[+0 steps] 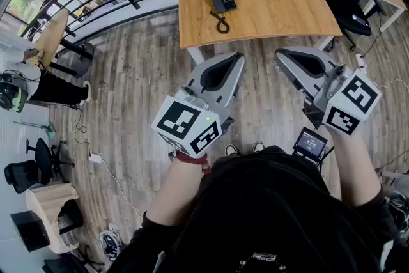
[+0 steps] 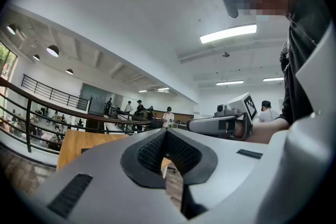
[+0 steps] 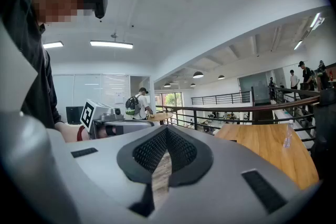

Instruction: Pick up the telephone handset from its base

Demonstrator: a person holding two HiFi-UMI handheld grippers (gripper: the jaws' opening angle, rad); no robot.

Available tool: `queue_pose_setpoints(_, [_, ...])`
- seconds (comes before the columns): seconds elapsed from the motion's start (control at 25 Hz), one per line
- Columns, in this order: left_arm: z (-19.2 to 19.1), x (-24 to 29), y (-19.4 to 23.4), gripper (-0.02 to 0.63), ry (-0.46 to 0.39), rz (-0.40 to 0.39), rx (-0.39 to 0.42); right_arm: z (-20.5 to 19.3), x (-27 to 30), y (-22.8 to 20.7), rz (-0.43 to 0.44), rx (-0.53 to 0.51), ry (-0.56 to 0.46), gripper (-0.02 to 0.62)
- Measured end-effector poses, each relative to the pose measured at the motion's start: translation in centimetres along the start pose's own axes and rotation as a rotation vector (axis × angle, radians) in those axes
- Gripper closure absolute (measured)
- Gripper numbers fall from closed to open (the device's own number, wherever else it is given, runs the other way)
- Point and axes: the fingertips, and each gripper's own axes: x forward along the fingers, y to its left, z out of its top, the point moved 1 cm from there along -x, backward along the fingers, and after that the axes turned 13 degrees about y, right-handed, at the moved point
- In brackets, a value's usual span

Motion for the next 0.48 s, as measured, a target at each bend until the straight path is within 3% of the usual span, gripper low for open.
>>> queue_pose_setpoints(0.48, [0.0,0.8,-0.8,0.6,-0.003,-0.003,-0.027,-0.6,-1.6,-0.7,0.0,-0.022,-0.022,0.578])
